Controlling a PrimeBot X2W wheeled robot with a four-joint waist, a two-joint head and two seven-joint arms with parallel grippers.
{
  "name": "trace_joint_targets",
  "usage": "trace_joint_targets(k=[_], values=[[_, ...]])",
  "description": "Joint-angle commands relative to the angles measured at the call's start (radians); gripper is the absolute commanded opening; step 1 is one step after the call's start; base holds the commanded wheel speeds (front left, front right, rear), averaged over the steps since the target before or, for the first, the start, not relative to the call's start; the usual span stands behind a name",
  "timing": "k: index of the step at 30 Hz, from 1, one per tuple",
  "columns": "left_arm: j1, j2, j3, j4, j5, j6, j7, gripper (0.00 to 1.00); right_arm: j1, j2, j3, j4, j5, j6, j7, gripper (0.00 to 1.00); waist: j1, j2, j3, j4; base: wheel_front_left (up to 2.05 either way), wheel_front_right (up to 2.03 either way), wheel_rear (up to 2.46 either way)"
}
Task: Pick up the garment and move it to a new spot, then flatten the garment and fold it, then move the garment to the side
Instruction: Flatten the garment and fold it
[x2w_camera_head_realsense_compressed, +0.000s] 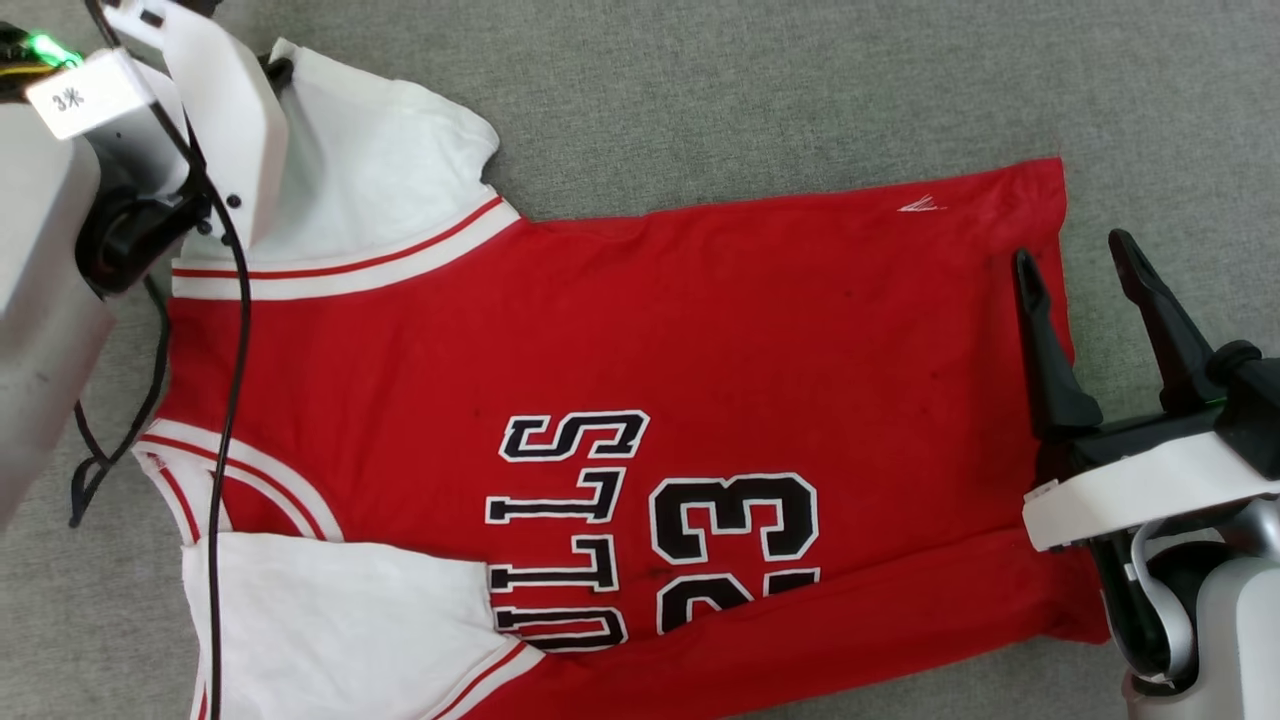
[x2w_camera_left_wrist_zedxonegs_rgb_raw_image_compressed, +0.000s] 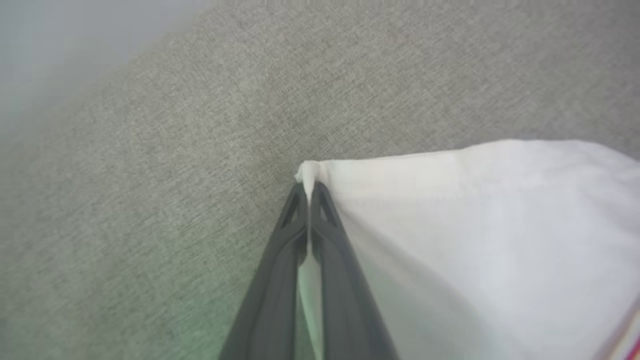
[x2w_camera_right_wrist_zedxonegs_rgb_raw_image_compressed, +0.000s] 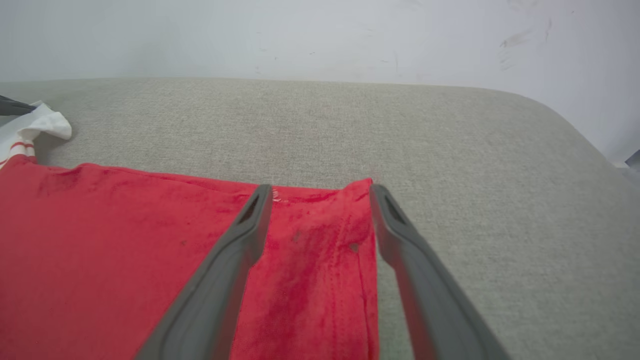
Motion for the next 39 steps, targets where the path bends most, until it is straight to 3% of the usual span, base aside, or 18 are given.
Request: trace_joint_targets(k=[1, 10, 16, 25, 30, 39], values=[[0.030, 0.002, -0.009, 0.027, 0.003, -0.001, -0.027, 0.00, -0.014, 0.004, -0.003, 0.004, -0.010, -0.001, 0.005, 1.00, -0.0001, 0.0000, -0.010, 0.007, 0.00, 0.00, 0.00], [0.047, -0.033, 0.034, 0.055, 0.008, 0.008, -0.262, 0.00, 0.006, 0.001, -0.011, 0.025, -0.032, -0.001, 0.049, 1.00, -0.0001, 0.0000, -0.111, 0.048, 0.00, 0.00, 0.00], [0.113, -0.037, 0.039, -0.004, 0.003, 0.026, -0.346, 0.00, 0.002, -0.080, -0.027, 0.053, -0.024, -0.001, 0.185, 1.00, -0.0001, 0.0000, -0.189, 0.096, 0.00, 0.00, 0.00], [0.227, 0.025, 0.039, -0.247, -0.001, 0.091, -0.365, 0.00, -0.105, -0.249, -0.035, 0.146, 0.082, -0.001, 0.459, 1.00, -0.0001, 0.0000, -0.216, 0.177, 0.00, 0.00, 0.00], [0.286, 0.069, 0.043, -0.405, 0.007, 0.144, -0.365, 0.00, -0.189, -0.367, 0.014, 0.250, 0.133, -0.001, 0.568, 1.00, -0.0001, 0.0000, -0.198, 0.211, 0.00, 0.00, 0.00], [0.322, 0.101, 0.042, -0.565, 0.020, 0.198, -0.356, 0.00, -0.287, -0.441, 0.077, 0.386, 0.178, -0.001, 0.659, 1.00, -0.0001, 0.0000, -0.158, 0.256, 0.00, 0.00, 0.00]])
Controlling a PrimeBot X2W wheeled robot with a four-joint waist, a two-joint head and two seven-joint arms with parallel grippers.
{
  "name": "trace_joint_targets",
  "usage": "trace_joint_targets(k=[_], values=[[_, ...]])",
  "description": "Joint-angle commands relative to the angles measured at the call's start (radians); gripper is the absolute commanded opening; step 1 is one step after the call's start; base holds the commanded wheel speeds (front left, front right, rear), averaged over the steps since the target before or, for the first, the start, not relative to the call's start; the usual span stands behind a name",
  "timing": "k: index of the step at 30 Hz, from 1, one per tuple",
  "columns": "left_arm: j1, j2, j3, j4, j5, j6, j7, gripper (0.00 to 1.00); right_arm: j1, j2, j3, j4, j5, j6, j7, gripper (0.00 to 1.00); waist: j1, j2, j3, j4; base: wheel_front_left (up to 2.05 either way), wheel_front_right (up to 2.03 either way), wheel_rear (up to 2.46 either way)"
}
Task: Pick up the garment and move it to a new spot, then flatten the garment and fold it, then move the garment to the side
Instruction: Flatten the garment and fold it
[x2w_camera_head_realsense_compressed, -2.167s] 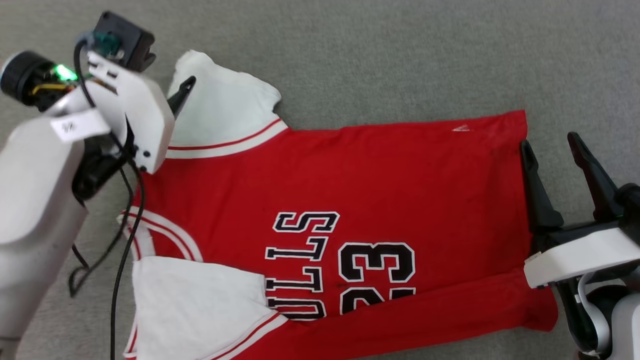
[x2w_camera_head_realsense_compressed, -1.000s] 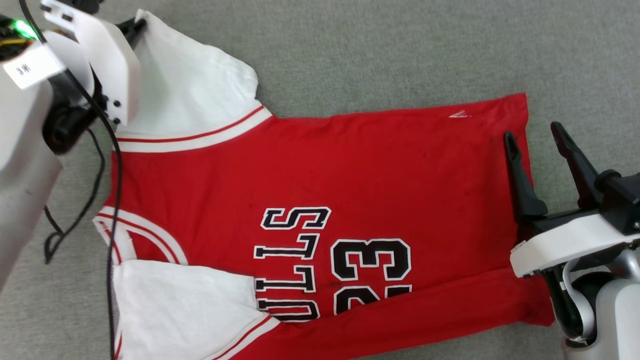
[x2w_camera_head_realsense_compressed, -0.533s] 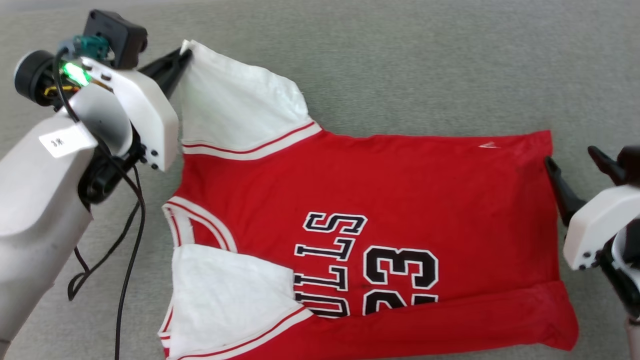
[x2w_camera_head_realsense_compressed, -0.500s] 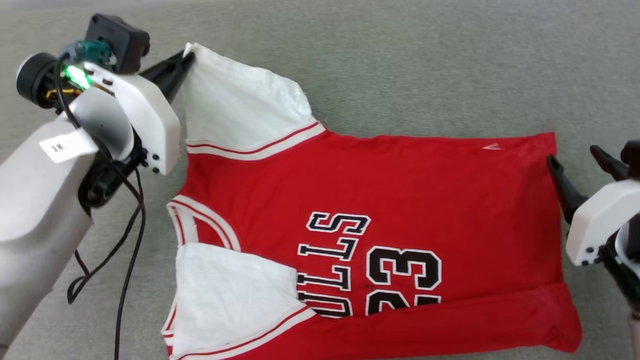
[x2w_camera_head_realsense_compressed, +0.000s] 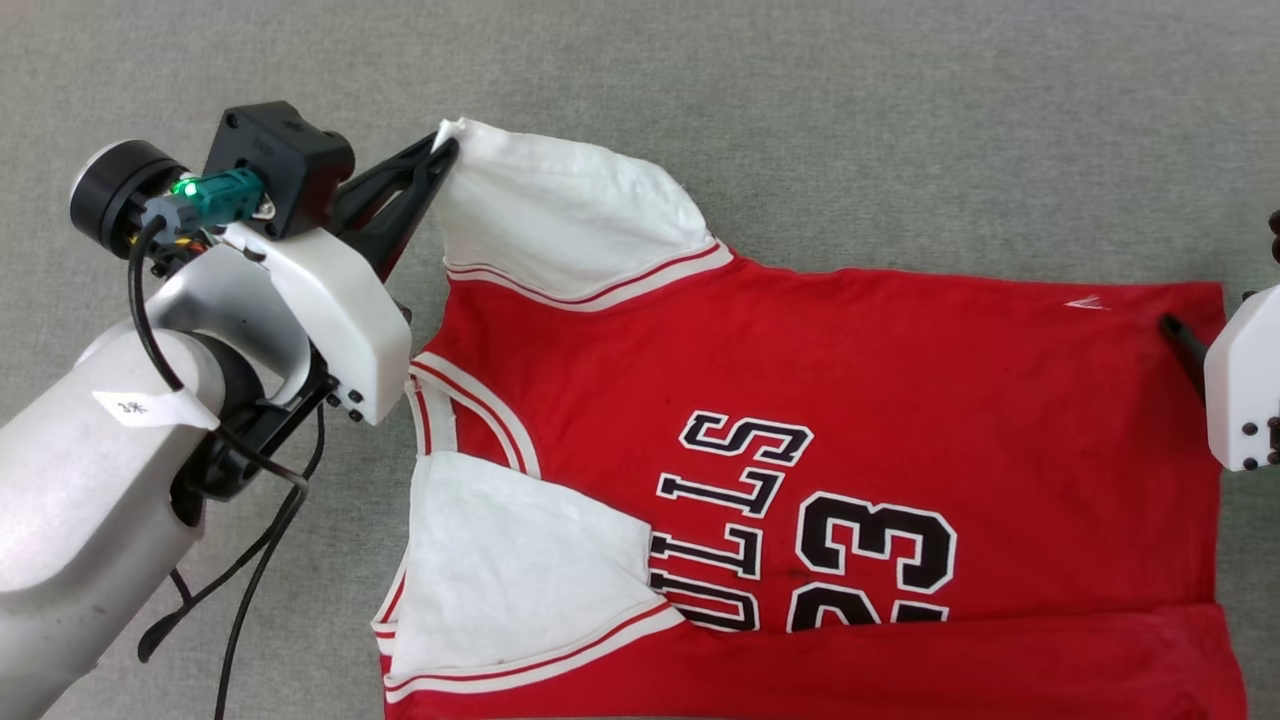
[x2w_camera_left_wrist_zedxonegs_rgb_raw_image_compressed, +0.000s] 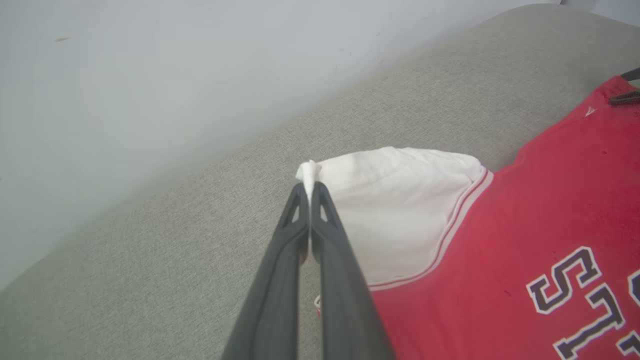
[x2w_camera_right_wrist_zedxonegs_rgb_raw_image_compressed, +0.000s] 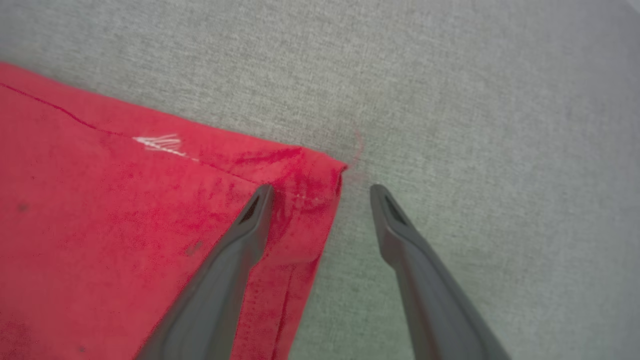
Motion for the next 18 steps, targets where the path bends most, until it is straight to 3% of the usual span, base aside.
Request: trace_joint_targets(k=[1, 8, 9, 11, 12, 18], values=[[0.008, 0.001, 0.002, -0.009, 0.005, 0.006, 0.001, 0.00, -0.017, -0.008, 0.006, 0.012, -0.007, -0.001, -0.002, 1.00, 0.0001, 0.0000, 0.012, 0.011, 0.00, 0.00, 0.00], [0.001, -0.003, 0.001, -0.041, 0.008, 0.015, -0.007, 0.00, -0.036, -0.005, 0.056, 0.097, -0.005, -0.001, -0.004, 1.00, 0.0001, 0.0000, 0.039, 0.033, 0.00, 0.00, 0.00], [0.004, -0.003, 0.001, -0.041, 0.007, 0.016, -0.010, 0.00, -0.034, -0.004, 0.065, 0.110, -0.002, -0.001, -0.001, 0.86, 0.0001, 0.0000, 0.041, 0.036, 0.00, 0.00, 0.00], [0.008, -0.006, 0.001, -0.035, 0.005, 0.016, -0.011, 0.00, -0.026, -0.003, 0.082, 0.136, 0.006, -0.001, 0.001, 0.04, 0.0001, 0.0000, 0.043, 0.039, 0.00, 0.00, 0.00], [0.010, -0.006, -0.001, -0.032, 0.006, 0.016, -0.014, 0.00, -0.023, -0.004, 0.089, 0.146, 0.008, -0.001, -0.002, 0.00, 0.0001, 0.0000, 0.043, 0.041, 0.00, 0.00, 0.00], [0.028, -0.020, 0.003, 0.000, -0.010, 0.026, -0.037, 0.00, -0.042, -0.004, 0.061, 0.179, 0.009, -0.002, -0.085, 0.00, 0.0001, 0.0000, 0.012, 0.038, 0.00, 0.00, 0.00]])
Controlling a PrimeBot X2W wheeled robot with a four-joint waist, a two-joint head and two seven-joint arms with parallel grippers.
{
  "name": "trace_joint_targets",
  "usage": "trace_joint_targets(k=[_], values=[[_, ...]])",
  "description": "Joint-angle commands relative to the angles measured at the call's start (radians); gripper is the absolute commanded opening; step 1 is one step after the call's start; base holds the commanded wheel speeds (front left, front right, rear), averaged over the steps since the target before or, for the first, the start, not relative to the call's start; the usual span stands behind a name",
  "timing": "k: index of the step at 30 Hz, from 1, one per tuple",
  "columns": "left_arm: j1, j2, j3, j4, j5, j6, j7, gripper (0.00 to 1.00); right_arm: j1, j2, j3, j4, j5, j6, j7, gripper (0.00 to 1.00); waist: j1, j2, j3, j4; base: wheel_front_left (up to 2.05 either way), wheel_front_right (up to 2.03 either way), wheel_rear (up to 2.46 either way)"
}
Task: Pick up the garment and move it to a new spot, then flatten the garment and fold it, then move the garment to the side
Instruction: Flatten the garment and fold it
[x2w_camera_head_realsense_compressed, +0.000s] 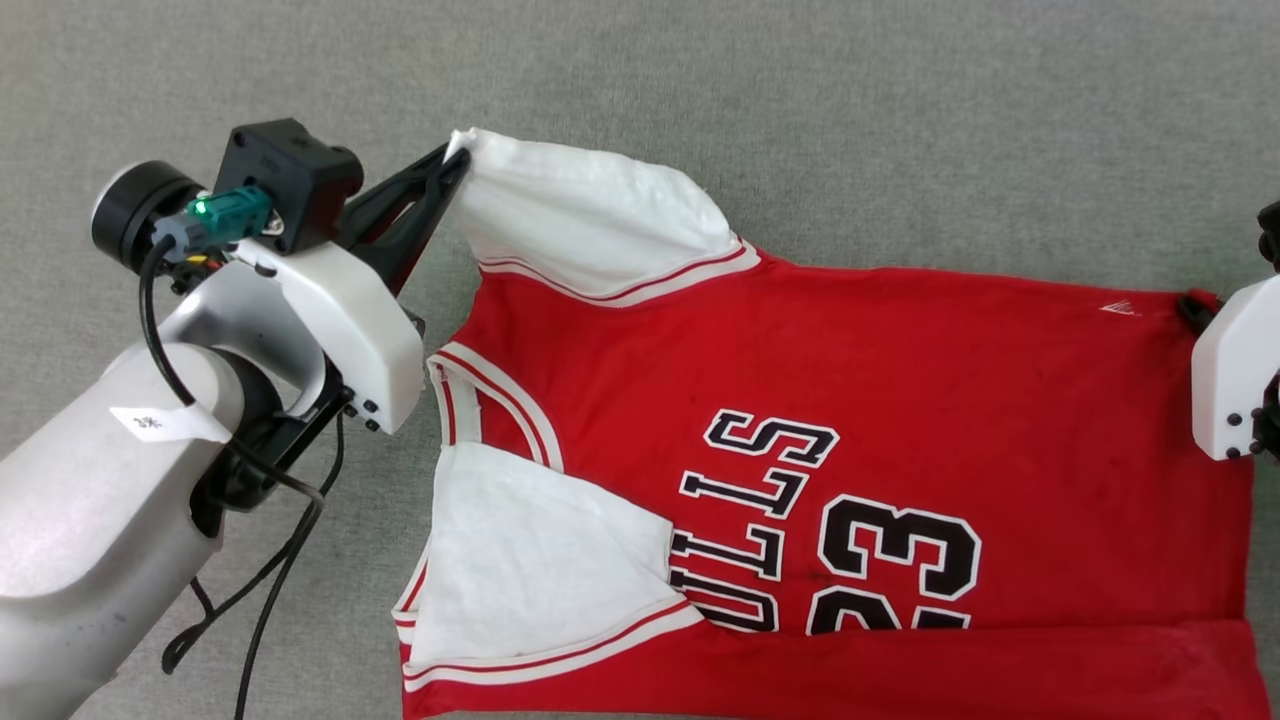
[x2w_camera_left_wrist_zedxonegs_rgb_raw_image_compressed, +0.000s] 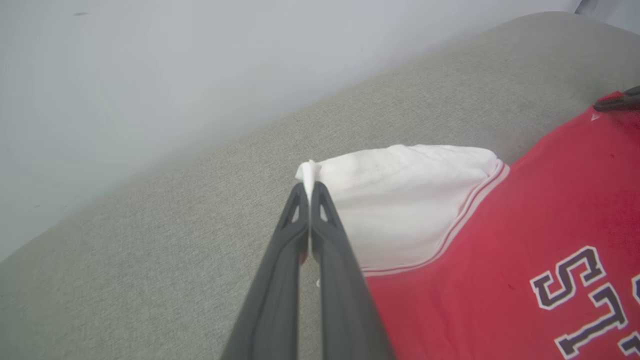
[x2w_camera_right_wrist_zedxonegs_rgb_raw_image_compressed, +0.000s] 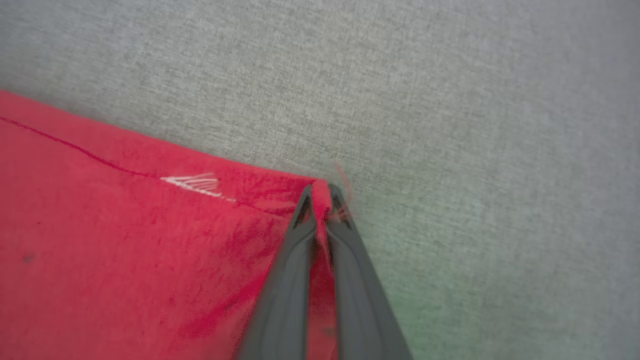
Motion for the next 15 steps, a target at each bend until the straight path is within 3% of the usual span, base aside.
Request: trace_joint_targets(k=[1, 15], values=[[0.014, -0.004, 0.006, 0.010, -0.007, 0.004, -0.009, 0.00, 0.007, 0.005, -0.007, 0.026, -0.003, -0.002, -0.012, 0.00, 0.0001, -0.0001, -0.017, -0.004, 0.00, 0.00, 0.00], [0.159, -0.005, 0.015, 0.052, -0.070, 0.049, -0.088, 0.00, 0.096, 0.080, -0.138, 0.028, 0.040, -0.002, -0.191, 0.00, 0.0001, -0.0001, -0.178, -0.029, 0.00, 0.00, 0.00]])
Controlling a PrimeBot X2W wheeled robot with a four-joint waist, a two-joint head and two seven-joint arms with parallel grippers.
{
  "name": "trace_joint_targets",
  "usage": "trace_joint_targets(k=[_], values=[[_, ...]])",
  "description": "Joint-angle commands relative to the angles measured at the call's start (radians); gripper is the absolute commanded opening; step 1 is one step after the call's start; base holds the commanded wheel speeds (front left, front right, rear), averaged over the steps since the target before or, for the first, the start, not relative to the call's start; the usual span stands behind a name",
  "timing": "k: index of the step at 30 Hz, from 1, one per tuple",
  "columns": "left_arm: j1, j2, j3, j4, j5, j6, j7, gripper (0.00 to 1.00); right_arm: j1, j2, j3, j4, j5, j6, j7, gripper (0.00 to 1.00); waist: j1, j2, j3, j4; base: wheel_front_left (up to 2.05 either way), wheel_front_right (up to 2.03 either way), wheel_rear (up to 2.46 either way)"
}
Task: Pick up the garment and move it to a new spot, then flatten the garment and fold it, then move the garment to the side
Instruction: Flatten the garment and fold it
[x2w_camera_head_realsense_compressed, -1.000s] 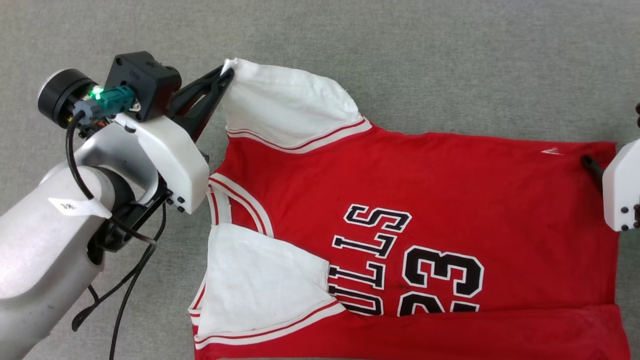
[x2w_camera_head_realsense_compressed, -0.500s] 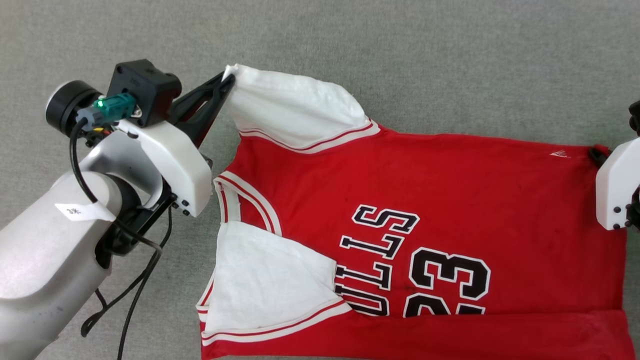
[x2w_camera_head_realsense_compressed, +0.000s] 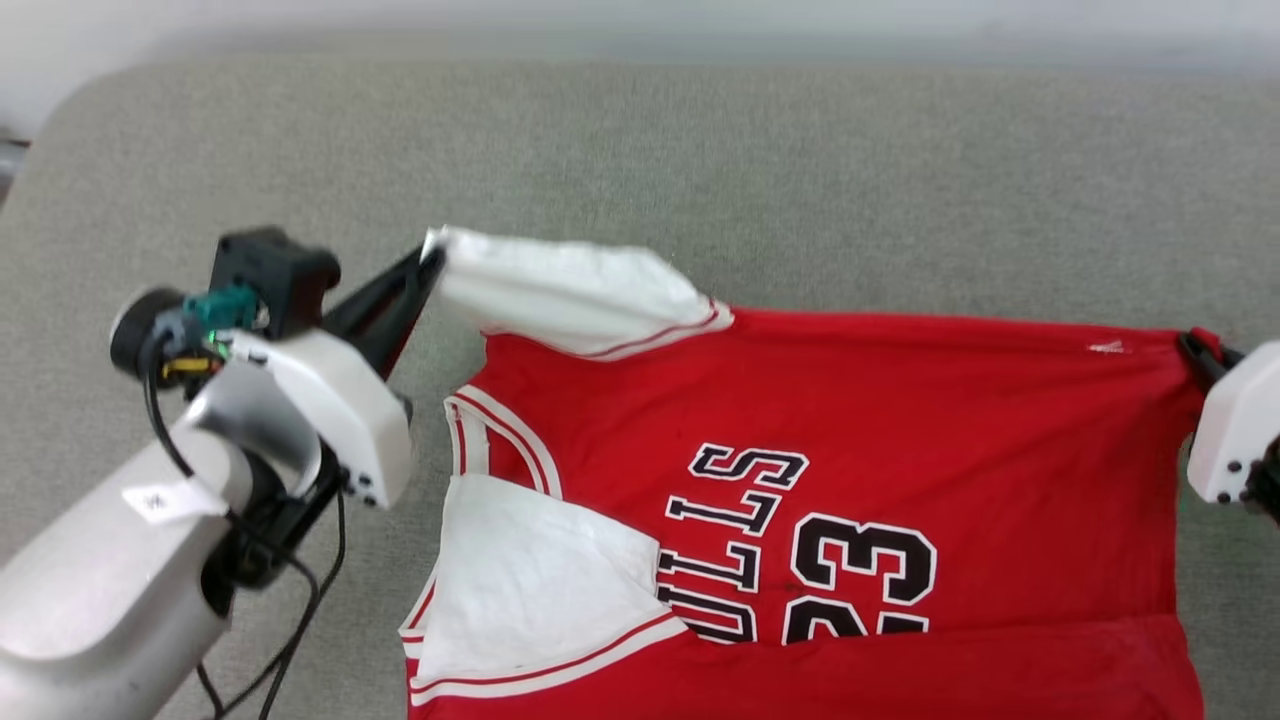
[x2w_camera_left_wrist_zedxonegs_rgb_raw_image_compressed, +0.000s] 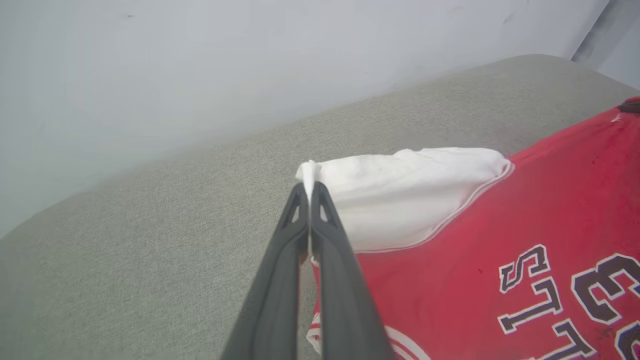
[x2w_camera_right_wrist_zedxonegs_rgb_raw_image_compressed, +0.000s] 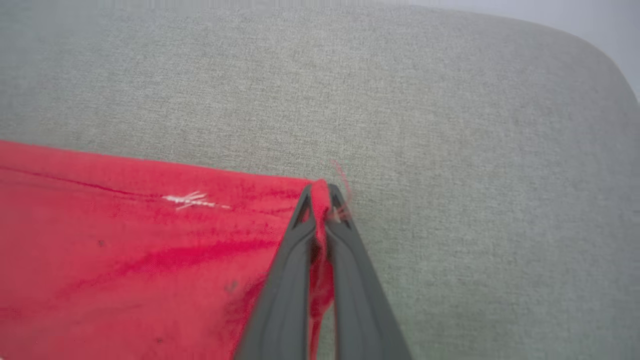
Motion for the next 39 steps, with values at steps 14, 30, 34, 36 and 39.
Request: trace_joint_targets(k=[14, 30, 34, 36, 39], values=[[0.278, 0.057, -0.010, -0.090, -0.063, 0.095, -0.084, 0.00, 0.264, 0.061, -0.081, -0.114, 0.132, -0.002, -0.106, 0.00, 0.0000, -0.0001, -0.131, 0.014, 0.00, 0.00, 0.00], [0.515, 0.069, -0.097, -0.103, -0.125, 0.123, -0.082, 0.00, 0.500, -0.068, 0.045, -0.218, 0.282, -0.002, -0.065, 0.00, 0.0000, -0.0001, -0.161, 0.024, 0.00, 0.00, 0.00], [0.521, 0.051, -0.122, -0.059, -0.113, 0.113, -0.073, 0.00, 0.532, -0.131, 0.106, -0.247, 0.279, -0.002, -0.056, 0.00, 0.0000, -0.0001, -0.156, 0.021, 0.00, 0.00, 0.00], [0.517, 0.039, -0.129, -0.041, -0.112, 0.105, -0.077, 0.00, 0.538, -0.155, 0.127, -0.250, 0.276, -0.002, -0.058, 0.00, 0.0000, -0.0001, -0.152, 0.021, 0.00, 0.00, 0.00], [0.509, 0.029, -0.134, -0.024, -0.109, 0.096, -0.078, 0.00, 0.545, -0.184, 0.156, -0.254, 0.266, -0.002, -0.063, 0.00, 0.0000, -0.0001, -0.149, 0.021, 0.00, 0.00, 0.00]])
